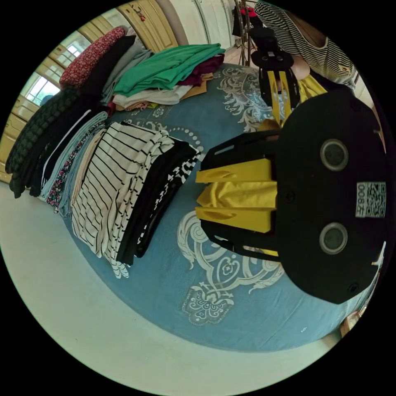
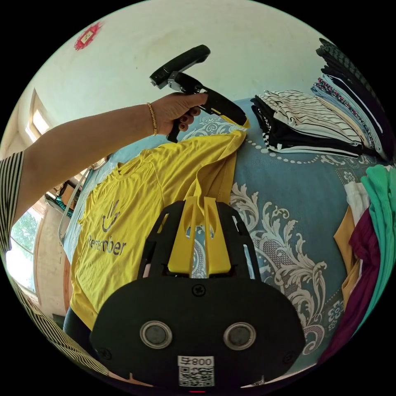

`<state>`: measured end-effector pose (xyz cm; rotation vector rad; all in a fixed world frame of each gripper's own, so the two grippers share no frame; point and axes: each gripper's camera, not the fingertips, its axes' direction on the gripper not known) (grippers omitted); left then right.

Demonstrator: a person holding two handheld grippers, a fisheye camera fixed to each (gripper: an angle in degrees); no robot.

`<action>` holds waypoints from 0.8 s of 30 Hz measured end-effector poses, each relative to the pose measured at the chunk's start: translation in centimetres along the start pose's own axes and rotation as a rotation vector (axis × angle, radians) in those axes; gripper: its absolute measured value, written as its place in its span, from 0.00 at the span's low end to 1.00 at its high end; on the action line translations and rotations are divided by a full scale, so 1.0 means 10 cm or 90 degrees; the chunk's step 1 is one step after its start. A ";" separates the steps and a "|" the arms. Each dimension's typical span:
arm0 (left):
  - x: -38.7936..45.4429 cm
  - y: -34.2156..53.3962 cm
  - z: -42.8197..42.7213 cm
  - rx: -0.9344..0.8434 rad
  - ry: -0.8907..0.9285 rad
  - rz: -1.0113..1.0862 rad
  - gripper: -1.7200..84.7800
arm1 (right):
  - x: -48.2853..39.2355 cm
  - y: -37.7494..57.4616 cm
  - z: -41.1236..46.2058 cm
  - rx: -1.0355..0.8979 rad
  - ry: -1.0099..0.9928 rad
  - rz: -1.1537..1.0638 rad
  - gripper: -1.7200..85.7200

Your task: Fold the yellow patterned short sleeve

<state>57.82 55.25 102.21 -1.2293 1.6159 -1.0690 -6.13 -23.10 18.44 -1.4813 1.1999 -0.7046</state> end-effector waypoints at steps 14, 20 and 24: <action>-0.75 -0.13 -0.70 0.084 -0.009 -0.028 0.03 | 0.25 0.04 0.20 0.025 -0.033 0.007 0.02; -1.39 0.55 -1.23 0.159 0.005 -0.116 0.03 | 0.18 0.07 0.12 0.096 -0.140 -0.064 0.02; -1.90 1.19 -1.38 0.187 0.032 -0.213 0.03 | 0.12 0.07 0.18 0.108 -0.260 -0.134 0.02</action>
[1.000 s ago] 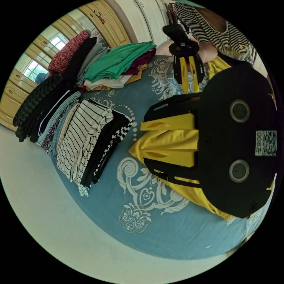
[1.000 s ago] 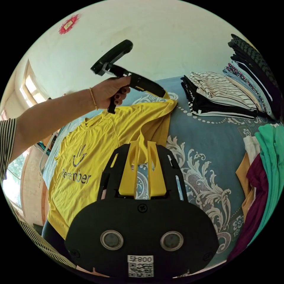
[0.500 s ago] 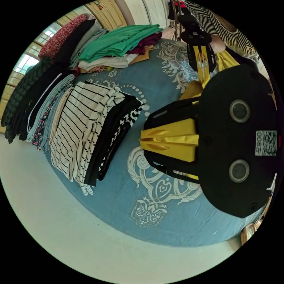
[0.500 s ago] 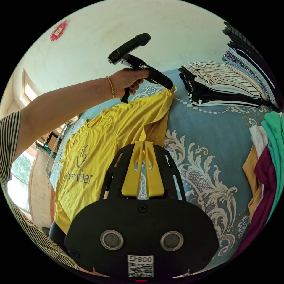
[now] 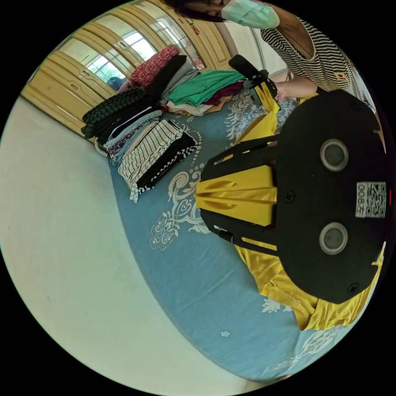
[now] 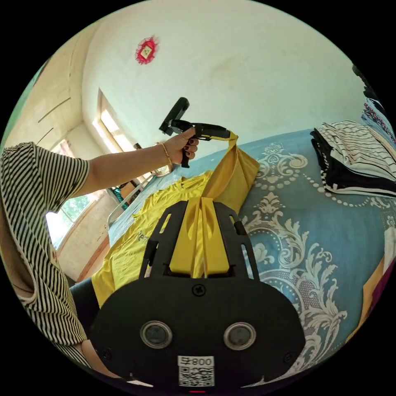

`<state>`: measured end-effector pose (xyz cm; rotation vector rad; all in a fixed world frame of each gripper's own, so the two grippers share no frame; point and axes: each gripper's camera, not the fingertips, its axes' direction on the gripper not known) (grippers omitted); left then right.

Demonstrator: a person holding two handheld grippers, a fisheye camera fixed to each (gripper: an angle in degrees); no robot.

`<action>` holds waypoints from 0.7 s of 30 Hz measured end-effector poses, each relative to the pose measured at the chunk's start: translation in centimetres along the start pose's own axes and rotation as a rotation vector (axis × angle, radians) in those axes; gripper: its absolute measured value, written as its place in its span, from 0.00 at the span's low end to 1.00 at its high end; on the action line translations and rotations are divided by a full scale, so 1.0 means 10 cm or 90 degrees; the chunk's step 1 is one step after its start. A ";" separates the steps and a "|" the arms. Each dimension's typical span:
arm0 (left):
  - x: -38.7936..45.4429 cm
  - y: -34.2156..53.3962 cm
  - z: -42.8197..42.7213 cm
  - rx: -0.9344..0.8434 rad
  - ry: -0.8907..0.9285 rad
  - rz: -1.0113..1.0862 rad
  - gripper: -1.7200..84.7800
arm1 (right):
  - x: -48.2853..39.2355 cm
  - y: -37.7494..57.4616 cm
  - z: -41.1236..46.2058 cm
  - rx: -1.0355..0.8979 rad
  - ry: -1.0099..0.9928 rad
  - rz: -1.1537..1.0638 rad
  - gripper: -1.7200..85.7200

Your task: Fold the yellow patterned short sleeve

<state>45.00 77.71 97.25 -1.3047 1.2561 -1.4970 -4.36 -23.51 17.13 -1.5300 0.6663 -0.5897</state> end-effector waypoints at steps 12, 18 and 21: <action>-1.03 0.76 0.14 -0.031 -0.004 -0.128 0.03 | -0.34 -0.08 0.99 -0.157 -0.037 -0.096 0.02; -1.24 0.90 0.37 -0.049 -0.013 -0.148 0.03 | -0.51 -0.08 1.48 -0.240 0.025 -0.141 0.02; -1.33 1.01 0.37 -0.023 -0.015 -0.170 0.03 | -0.53 -0.06 1.71 -0.284 0.035 -0.151 0.03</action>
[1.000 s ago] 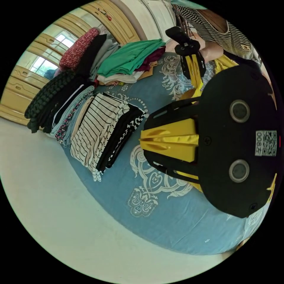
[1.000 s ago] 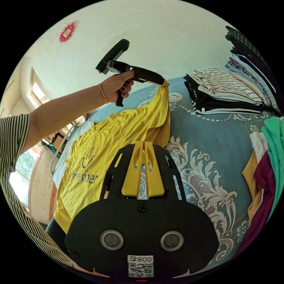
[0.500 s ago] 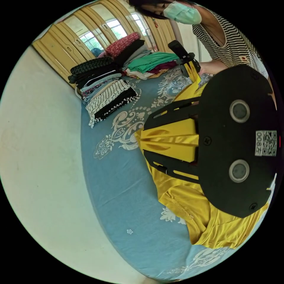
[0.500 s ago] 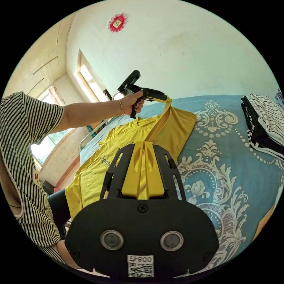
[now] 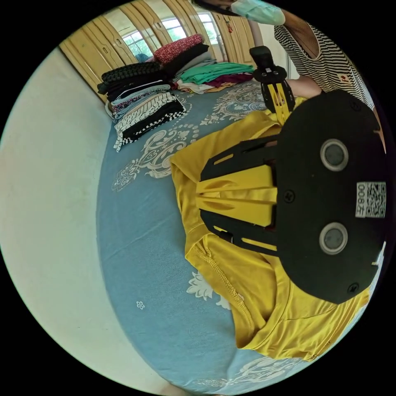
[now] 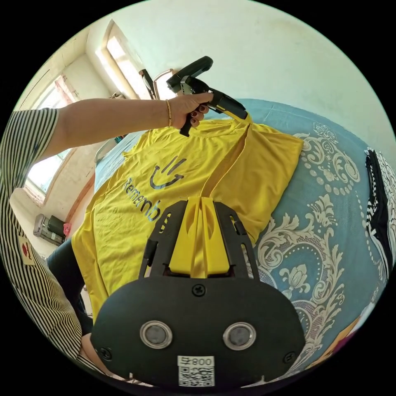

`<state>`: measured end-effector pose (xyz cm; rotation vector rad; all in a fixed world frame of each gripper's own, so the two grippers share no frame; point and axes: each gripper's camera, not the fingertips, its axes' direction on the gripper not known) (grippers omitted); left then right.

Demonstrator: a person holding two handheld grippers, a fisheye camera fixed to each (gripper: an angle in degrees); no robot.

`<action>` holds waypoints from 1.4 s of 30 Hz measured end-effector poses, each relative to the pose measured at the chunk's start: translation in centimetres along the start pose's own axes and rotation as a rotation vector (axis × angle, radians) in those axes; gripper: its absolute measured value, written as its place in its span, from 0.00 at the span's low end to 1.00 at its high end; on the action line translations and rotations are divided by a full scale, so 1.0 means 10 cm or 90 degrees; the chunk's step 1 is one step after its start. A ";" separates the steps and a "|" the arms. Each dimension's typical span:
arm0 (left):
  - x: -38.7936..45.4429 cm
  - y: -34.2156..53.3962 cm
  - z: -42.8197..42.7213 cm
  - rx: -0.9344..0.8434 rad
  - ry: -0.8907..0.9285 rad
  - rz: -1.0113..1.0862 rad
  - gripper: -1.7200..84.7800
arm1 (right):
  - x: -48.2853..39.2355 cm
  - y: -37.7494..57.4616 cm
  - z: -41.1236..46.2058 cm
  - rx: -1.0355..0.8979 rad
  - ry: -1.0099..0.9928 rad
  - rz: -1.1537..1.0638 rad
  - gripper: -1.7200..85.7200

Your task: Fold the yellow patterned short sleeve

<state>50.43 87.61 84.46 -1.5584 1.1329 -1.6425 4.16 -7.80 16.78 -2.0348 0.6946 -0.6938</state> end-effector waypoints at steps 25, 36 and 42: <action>1.20 -0.07 0.76 -0.034 0.033 0.161 0.02 | 0.55 -0.02 -0.06 0.066 -0.059 0.045 0.03; 1.69 -0.23 1.53 -0.059 -0.043 0.158 0.02 | 0.98 -0.02 0.22 -0.020 0.042 0.181 0.02; 1.87 -0.08 1.70 -0.056 -0.049 0.164 0.02 | 1.08 -0.03 0.22 -0.011 0.023 0.200 0.02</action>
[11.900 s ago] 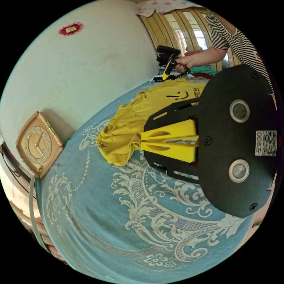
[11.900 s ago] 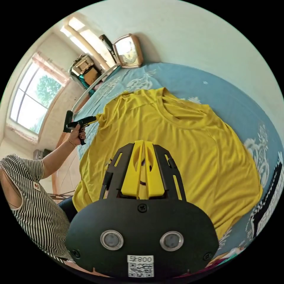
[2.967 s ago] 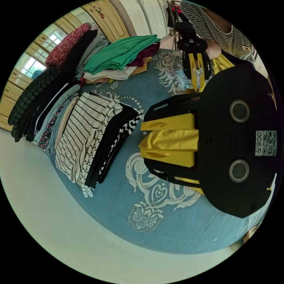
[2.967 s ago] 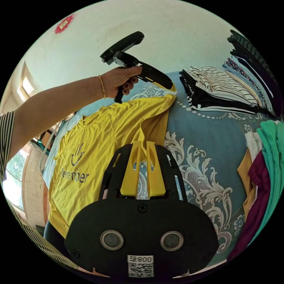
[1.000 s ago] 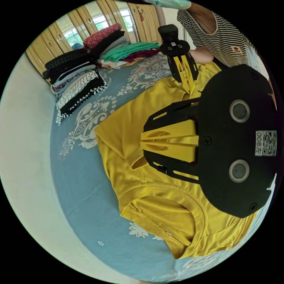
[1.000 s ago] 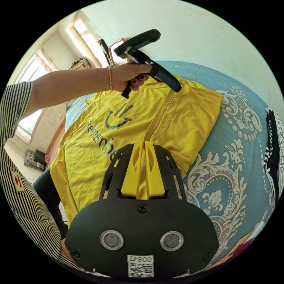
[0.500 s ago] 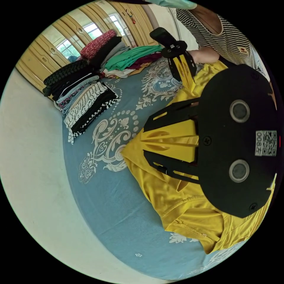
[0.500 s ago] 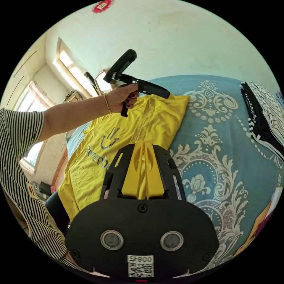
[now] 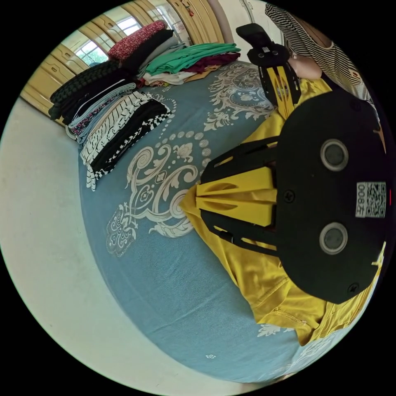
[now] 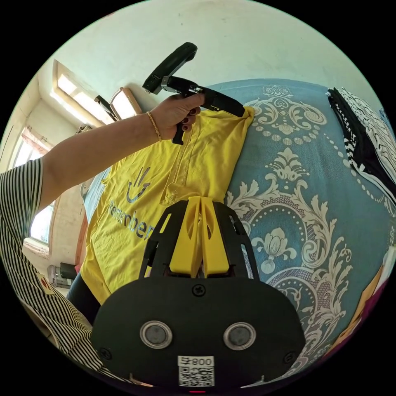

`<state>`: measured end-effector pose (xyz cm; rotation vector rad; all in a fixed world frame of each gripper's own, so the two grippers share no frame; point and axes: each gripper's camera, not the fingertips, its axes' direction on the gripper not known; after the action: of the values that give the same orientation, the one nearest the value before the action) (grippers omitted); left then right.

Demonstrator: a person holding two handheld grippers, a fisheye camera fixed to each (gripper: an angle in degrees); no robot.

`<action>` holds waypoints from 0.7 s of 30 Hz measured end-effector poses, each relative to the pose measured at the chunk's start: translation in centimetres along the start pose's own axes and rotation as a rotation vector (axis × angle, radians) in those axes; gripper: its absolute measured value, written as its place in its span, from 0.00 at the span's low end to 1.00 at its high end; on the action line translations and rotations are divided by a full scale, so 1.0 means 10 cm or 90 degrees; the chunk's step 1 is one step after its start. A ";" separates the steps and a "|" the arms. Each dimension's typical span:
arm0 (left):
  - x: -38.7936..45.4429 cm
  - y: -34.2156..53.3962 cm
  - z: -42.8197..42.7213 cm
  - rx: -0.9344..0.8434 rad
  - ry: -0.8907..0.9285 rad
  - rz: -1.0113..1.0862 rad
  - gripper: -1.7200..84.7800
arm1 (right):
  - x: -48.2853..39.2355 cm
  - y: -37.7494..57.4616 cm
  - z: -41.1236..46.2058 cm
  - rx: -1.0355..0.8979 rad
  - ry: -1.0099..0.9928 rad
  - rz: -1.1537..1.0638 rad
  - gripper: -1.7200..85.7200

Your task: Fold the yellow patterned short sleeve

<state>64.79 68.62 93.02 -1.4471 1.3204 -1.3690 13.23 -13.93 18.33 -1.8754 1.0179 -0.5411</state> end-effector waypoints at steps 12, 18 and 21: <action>0.64 0.70 0.35 -0.013 -0.026 0.058 0.02 | -0.07 -0.11 0.02 0.003 0.015 0.010 0.02; 1.00 1.21 0.33 0.044 -0.011 0.086 0.02 | -0.19 -0.17 -0.01 0.015 0.042 0.008 0.02; 1.36 1.63 0.53 0.010 -0.013 0.146 0.02 | -0.27 -0.21 0.02 0.019 0.032 0.002 0.02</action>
<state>65.57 51.40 79.53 -1.2518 1.4120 -1.2088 12.75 -11.07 20.21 -1.8412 1.0397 -0.6013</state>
